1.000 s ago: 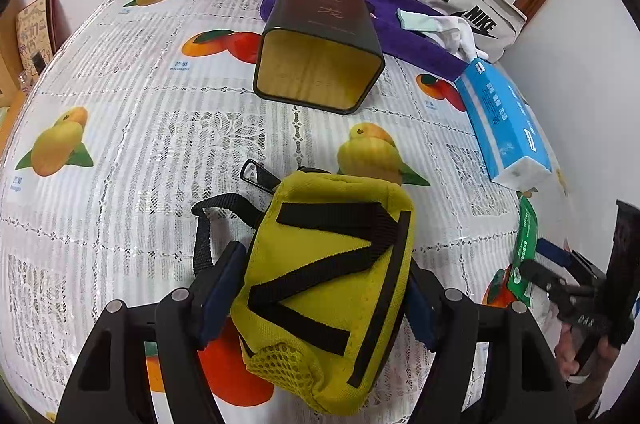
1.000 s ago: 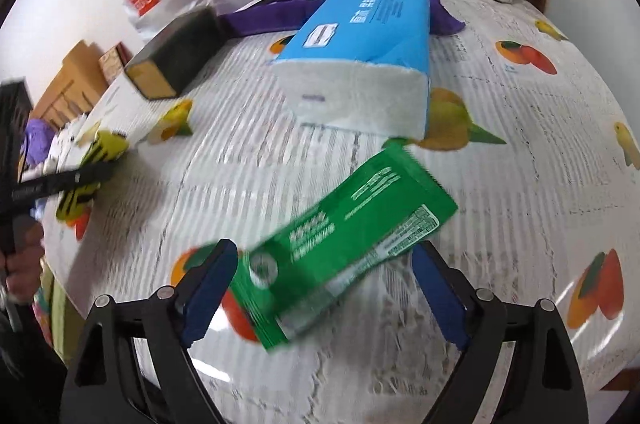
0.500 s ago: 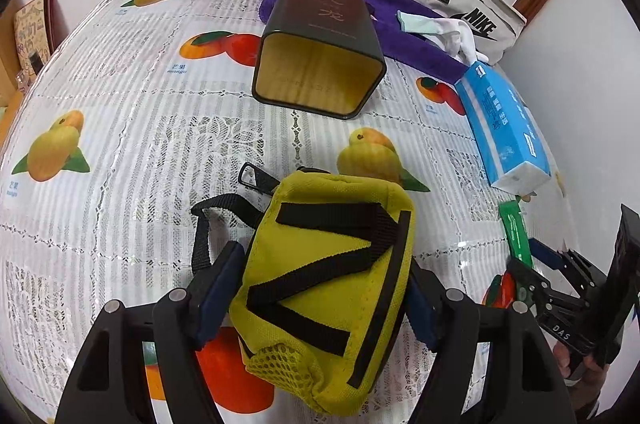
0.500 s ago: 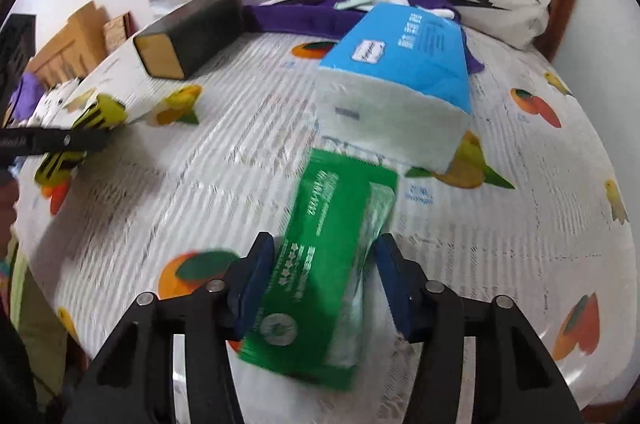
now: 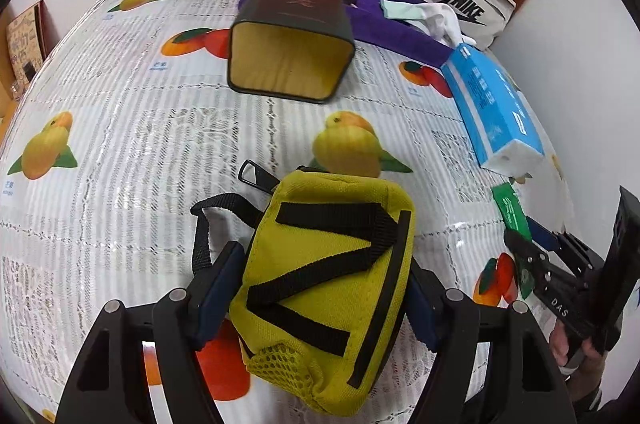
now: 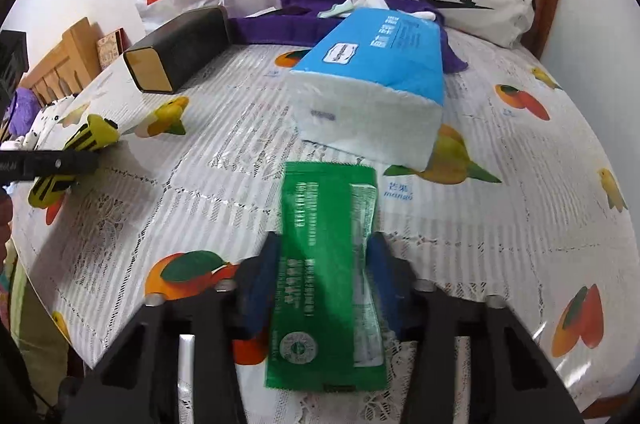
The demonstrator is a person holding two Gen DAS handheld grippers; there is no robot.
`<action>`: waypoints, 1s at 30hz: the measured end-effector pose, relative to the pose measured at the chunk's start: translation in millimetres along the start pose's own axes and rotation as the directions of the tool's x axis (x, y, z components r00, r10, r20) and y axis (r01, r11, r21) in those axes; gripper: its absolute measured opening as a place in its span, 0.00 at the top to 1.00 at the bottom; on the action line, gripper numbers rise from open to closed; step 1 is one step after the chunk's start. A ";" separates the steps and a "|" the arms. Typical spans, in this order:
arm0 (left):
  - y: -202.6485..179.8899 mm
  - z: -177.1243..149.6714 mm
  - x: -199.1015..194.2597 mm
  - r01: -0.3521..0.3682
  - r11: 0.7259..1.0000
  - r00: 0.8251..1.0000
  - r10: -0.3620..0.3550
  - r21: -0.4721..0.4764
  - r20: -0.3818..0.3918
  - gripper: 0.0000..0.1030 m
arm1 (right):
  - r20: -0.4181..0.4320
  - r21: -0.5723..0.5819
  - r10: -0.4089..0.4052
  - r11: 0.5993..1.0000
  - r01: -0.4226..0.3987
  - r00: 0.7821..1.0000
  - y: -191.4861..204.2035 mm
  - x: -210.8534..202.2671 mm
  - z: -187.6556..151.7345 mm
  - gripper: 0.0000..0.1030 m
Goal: Organize soft objects
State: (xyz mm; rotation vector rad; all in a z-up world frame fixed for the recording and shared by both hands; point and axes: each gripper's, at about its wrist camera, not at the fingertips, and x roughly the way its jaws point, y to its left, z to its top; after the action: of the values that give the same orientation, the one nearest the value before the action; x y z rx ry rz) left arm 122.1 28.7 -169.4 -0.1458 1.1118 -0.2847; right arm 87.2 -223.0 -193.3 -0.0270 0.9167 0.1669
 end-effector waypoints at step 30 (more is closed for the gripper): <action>-12.7 -4.3 -26.7 -0.061 0.998 0.995 0.063 -0.032 0.072 0.64 | -0.012 -0.037 0.067 0.997 -0.067 0.998 0.5 -25.6 8.8 0.81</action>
State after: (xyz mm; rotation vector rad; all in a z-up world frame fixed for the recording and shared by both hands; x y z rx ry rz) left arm 105.3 24.7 -145.0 -0.1474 1.0463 -0.2060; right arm 78.8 -225.0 -167.6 -0.0319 0.9252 0.2466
